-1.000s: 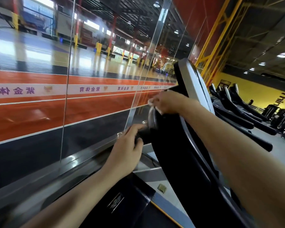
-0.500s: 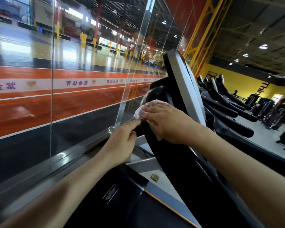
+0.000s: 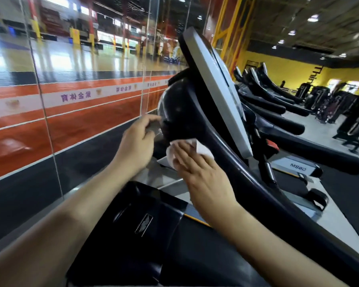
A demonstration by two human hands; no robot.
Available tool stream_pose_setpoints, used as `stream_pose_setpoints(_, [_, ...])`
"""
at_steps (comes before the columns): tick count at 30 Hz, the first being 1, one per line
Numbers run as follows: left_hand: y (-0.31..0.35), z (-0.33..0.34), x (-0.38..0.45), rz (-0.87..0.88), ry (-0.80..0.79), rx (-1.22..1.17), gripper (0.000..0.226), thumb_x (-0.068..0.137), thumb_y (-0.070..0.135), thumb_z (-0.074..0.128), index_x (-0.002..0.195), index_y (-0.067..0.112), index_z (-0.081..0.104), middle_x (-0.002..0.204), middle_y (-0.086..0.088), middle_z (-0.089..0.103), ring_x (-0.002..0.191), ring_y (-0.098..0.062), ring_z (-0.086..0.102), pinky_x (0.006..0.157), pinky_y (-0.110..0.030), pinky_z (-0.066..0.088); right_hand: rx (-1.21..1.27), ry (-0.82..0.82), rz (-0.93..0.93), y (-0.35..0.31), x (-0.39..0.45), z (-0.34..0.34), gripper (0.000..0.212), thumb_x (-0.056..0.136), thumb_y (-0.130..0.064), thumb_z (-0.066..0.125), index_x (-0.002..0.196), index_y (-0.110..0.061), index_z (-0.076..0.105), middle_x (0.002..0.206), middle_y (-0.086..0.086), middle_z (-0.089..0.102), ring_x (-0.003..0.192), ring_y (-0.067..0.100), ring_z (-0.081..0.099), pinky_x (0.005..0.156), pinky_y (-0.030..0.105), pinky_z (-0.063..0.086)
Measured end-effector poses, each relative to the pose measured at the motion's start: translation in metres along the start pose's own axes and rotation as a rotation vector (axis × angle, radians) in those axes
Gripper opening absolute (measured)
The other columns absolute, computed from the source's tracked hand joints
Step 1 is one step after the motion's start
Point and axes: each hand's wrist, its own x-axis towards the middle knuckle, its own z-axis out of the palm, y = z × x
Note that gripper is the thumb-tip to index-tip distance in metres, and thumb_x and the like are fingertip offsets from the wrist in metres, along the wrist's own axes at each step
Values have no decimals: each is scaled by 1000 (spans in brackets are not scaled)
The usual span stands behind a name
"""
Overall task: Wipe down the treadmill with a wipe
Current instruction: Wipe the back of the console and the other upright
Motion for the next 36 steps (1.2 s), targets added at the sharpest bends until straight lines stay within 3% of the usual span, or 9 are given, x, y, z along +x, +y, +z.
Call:
stream_pose_setpoints(5, [11,4,-10,63,-52,11,39,101,0,46,126,25,63,94,3,65,57,-3,51,56,-13,38,3,187,150,16,-34,6,66,92,-5,56,154,-17,40,166,11,22,153,25,25,120,42,26])
stream_pose_setpoints(8, [15,12,-11,105,-35,35,43,99,0,46,130,25,62,117,2,64,79,6,55,76,-7,41,206,296,373,18,3,-22,47,102,-16,47,147,-27,45,162,16,31,137,36,46,94,43,46])
stream_pose_setpoints(10, [18,20,-12,165,-18,71,46,97,-1,48,134,22,60,137,2,58,112,4,54,104,-18,41,380,247,439,25,35,-32,48,101,-27,40,148,-35,41,158,13,38,123,40,55,77,41,46])
stream_pose_setpoints(12, [21,30,-13,238,-11,126,48,97,0,49,140,19,57,152,1,48,139,-12,43,118,-29,31,468,210,402,36,53,-36,53,94,-36,33,146,-37,40,149,9,48,119,41,56,84,47,49])
stream_pose_setpoints(16, [36,46,-6,376,1,226,49,100,12,45,148,19,51,161,0,39,150,-18,32,124,-37,23,495,212,304,43,7,-35,46,102,-35,38,147,-40,41,158,1,41,135,31,48,96,50,50])
stream_pose_setpoints(21, [45,78,7,482,29,323,45,104,20,40,147,20,52,160,-1,42,153,-26,25,124,-51,19,580,185,257,70,-96,-35,46,105,-33,41,149,-45,40,157,-32,31,140,0,43,105,22,43])
stream_pose_setpoints(25, [44,103,5,480,147,340,44,105,18,37,146,16,54,159,-4,43,155,-28,22,124,-54,17,635,95,264,101,-138,-38,50,100,-37,44,148,-51,41,128,-49,47,113,-25,49,90,-1,34])
stream_pose_setpoints(30, [41,107,7,445,201,325,50,104,21,36,153,12,44,165,-8,30,155,-26,23,123,-57,21,705,34,105,110,-84,-41,47,105,-36,42,151,-32,42,136,-20,59,117,1,58,89,5,38])
stream_pose_setpoints(36, [50,102,-1,326,155,347,52,104,29,37,152,9,43,164,-2,34,154,-12,23,126,-43,21,890,67,120,131,17,-23,27,103,-28,45,113,-21,68,72,-9,66,75,17,64,75,29,50])
